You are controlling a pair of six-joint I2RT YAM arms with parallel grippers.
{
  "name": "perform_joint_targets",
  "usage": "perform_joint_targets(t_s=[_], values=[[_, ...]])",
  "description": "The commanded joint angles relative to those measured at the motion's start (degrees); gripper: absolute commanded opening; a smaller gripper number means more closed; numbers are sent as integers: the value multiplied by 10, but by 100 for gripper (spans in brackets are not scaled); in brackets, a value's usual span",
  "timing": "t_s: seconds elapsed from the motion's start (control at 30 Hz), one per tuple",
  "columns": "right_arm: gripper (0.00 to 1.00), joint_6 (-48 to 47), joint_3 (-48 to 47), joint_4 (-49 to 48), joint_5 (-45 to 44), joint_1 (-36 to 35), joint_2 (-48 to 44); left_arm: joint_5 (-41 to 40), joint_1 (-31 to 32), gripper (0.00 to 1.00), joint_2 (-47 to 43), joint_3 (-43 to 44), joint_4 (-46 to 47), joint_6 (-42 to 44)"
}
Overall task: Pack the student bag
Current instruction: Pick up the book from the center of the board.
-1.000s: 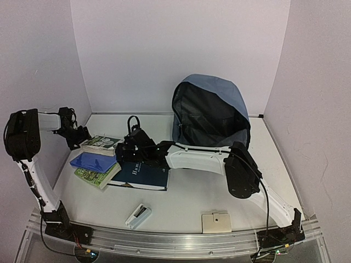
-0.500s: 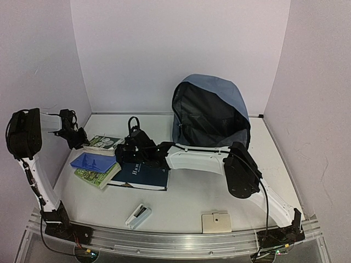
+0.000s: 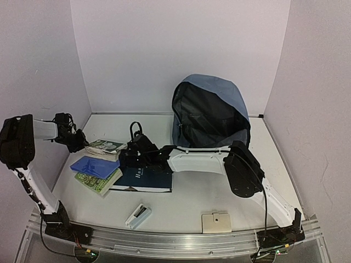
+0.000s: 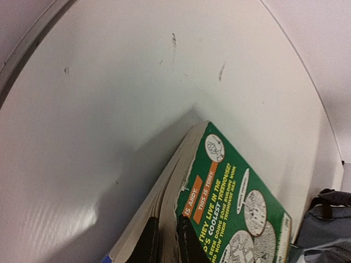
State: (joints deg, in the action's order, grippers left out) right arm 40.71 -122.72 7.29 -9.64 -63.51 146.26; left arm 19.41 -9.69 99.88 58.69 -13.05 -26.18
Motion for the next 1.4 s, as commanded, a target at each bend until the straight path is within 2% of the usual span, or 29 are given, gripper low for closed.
perform_joint_targets(t_s=[0.0, 0.27, 0.47, 0.6, 0.73, 0.9, 1.13, 1.27, 1.37], values=[[98, -1, 26, -40, -11, 3, -100, 99, 3, 0, -113, -29, 15, -42], [98, 7, 140, -129, 26, 3, -222, 163, 4, 0, -251, -36, 12, -45], [98, -59, 168, -131, 102, 1, -281, 273, 6, 0, -328, -37, 33, -36], [98, -118, 194, -119, 155, -2, -316, 334, 31, 0, -362, -14, 19, -19], [98, -166, 213, -96, 186, -2, -343, 371, 89, 0, -367, 29, -11, 7], [98, -172, 255, -91, 198, 17, -370, 422, 155, 0, -362, 74, -9, 5], [98, -159, 313, -96, 209, 33, -402, 486, 191, 0, -354, 108, 31, -29], [98, -163, 321, -113, 249, 34, -405, 513, 208, 0, -343, 126, 39, -32], [98, -170, 332, -149, 309, 34, -411, 523, 215, 0, -338, 131, 42, -33]])
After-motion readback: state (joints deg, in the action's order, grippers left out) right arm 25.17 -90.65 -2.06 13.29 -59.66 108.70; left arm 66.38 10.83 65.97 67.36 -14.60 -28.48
